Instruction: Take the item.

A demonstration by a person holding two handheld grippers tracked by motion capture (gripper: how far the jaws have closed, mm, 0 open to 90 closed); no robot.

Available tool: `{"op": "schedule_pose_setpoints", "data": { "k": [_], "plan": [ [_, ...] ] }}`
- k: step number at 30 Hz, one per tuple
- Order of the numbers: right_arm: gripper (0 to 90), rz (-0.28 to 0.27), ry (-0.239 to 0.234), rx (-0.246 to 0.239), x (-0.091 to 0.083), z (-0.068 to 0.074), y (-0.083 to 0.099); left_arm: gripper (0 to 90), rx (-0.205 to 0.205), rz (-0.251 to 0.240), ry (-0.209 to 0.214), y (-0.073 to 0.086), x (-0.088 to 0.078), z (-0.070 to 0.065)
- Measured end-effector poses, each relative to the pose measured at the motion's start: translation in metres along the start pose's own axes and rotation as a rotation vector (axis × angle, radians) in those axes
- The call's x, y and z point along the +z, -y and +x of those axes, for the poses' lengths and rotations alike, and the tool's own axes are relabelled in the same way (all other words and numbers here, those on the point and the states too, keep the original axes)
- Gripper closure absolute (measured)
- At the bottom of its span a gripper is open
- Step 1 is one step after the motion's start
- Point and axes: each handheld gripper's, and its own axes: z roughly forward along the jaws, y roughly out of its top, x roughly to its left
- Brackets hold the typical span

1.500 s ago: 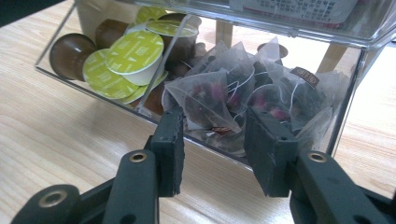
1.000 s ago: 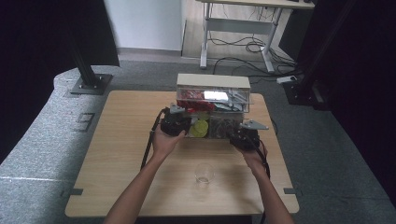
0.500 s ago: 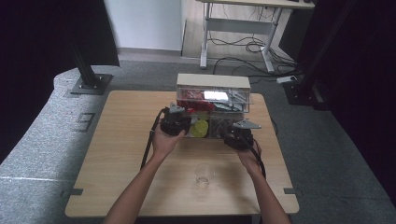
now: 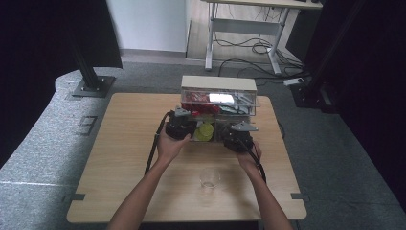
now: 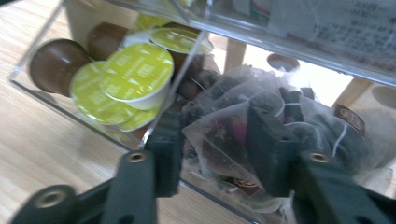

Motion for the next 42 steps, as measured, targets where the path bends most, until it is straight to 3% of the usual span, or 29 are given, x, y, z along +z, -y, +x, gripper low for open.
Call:
{"op": "schedule_pose_setpoints", "data": {
  "k": [4, 7, 14, 20, 25, 42],
  "plan": [
    [80.9, -0.010, -0.001, 0.023, 0.000, -0.005, 0.000, 88.2, -0.002, -0.002, 0.001, 0.000, 0.000, 0.000],
    [87.9, -0.013, -0.023, 0.046, -0.002, -0.009, 0.000, 88.2, -0.001, 0.000, 0.000, 0.000, 0.000, 0.001],
    [88.7, -0.027, -0.070, 0.080, -0.010, -0.017, -0.001, 88.1, -0.005, -0.003, -0.002, 0.001, 0.000, 0.001],
    [88.7, -0.062, -0.087, 0.078, -0.020, -0.020, -0.004, 88.1, -0.006, -0.002, -0.003, 0.001, -0.001, 0.002],
    [88.7, -0.084, -0.119, 0.111, -0.028, -0.020, -0.005, 88.1, -0.006, -0.001, -0.003, 0.001, -0.001, 0.002],
    [88.7, -0.139, -0.171, 0.099, -0.058, -0.015, -0.009, 88.0, -0.015, -0.002, 0.003, 0.001, -0.003, 0.005]
  ]
}}
